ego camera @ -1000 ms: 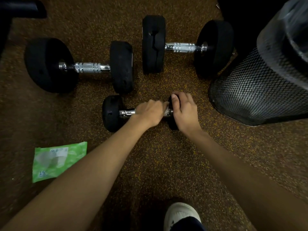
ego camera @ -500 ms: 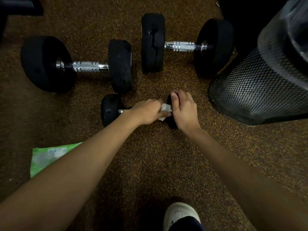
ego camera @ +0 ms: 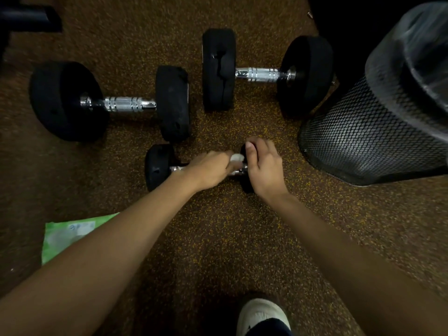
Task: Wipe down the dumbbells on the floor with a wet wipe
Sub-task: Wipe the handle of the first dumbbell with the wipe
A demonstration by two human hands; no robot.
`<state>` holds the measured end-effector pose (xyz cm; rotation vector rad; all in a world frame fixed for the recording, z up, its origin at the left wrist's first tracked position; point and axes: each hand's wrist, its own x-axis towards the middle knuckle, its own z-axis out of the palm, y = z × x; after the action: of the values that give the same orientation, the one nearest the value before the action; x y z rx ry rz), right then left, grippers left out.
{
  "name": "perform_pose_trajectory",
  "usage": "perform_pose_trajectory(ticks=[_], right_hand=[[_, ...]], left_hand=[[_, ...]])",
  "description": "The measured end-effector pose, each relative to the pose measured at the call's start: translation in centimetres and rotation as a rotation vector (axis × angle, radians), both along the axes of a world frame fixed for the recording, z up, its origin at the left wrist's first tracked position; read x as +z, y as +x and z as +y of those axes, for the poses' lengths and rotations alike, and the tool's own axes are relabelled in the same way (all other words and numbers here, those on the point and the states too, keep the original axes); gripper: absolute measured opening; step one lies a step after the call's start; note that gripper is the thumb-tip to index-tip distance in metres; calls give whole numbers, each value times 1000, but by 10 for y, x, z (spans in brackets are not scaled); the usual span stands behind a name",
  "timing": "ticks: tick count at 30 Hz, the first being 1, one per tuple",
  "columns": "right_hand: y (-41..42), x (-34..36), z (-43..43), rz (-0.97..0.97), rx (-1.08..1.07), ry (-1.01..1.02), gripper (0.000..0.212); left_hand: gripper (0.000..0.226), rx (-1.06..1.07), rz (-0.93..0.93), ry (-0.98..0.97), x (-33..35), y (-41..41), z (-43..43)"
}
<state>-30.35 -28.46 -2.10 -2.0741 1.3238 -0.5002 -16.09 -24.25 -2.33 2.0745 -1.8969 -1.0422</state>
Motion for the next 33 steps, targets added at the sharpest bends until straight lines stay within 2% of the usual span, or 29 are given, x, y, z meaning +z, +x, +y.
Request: perform_pose_trajectory(ticks=[3,5,13,16,18,20,23,26,28,33], right_hand=[[0,0,0,0,4,3,34],[-1,1,1,0,4,2,35],[1,5,0,-6,2,23,31],[0,4,1,-9,2,14,33],[-1,3,3,-14,0,7,35],[-1,2,3,-16,0,7,35],[0,2,1,-12,0,21,34],[1,2,1,-15,-12,18,38],[0,2,2,-18,-12,15,39],[0,1,0,4,-3,36,31]], left_hand=[[45,-181,-167,-248,-10,-2,22],[48,-188,-210,-301,-13,-3,26],[37,-86,-81,-116,4,-3,9],[36,72,35,30,8,-1,-4],[37,139,35,96,9,-3,-9],[38,119,-9,72,10,-5,-7],[40,-79,-159,-130,1,-8,14],[57,-222,-378,-301,-14,-6,39],[64,-248,-458,-325,-17,-7,45],[71,-193,-319,-214,-2,-19,31]])
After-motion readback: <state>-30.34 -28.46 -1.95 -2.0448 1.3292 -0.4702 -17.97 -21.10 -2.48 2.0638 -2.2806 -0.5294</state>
